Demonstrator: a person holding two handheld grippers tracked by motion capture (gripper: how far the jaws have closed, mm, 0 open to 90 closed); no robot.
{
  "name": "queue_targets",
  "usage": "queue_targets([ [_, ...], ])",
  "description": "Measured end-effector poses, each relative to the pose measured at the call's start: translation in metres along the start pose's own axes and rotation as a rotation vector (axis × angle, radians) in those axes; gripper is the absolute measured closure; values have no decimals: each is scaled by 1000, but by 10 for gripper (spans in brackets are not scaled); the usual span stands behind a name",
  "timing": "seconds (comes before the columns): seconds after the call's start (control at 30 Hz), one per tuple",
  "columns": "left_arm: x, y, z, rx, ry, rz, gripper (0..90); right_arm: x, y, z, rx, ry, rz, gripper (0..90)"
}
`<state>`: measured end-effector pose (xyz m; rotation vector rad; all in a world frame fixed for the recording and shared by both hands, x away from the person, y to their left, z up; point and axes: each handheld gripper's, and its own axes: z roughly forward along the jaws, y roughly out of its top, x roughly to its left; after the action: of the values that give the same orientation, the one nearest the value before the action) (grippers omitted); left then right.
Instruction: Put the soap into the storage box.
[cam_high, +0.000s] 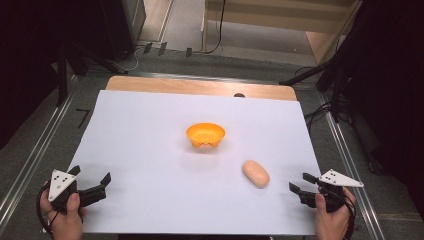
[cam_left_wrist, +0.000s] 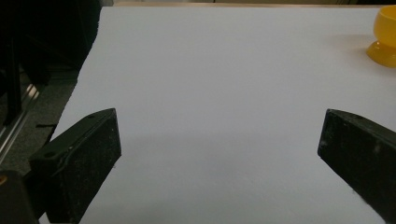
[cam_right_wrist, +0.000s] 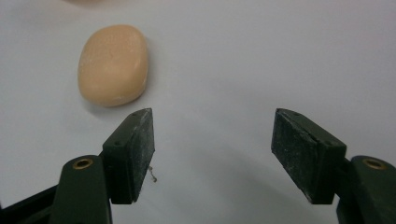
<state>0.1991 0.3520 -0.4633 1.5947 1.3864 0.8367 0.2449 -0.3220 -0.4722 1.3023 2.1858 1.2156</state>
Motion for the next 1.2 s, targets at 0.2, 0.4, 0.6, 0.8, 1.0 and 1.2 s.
queue_targets([
  [0.2,0,0,0,-1,4,2,0,0,10,3,96,22,-18,272],
  [0.4,-1,0,0,0,4,4,0,3,22,11,231,77,-63,300],
  [0.6,-1,0,0,-1,4,5,0,9,29,19,322,52,-104,276],
  [0.8,-1,0,0,0,5,5,0,12,38,28,399,48,-124,251],
  [1.0,-1,0,0,-1,4,4,0,16,47,37,464,56,-146,192],
  [1.2,-1,0,1,3,4,11,0,22,57,43,506,46,-158,201],
])
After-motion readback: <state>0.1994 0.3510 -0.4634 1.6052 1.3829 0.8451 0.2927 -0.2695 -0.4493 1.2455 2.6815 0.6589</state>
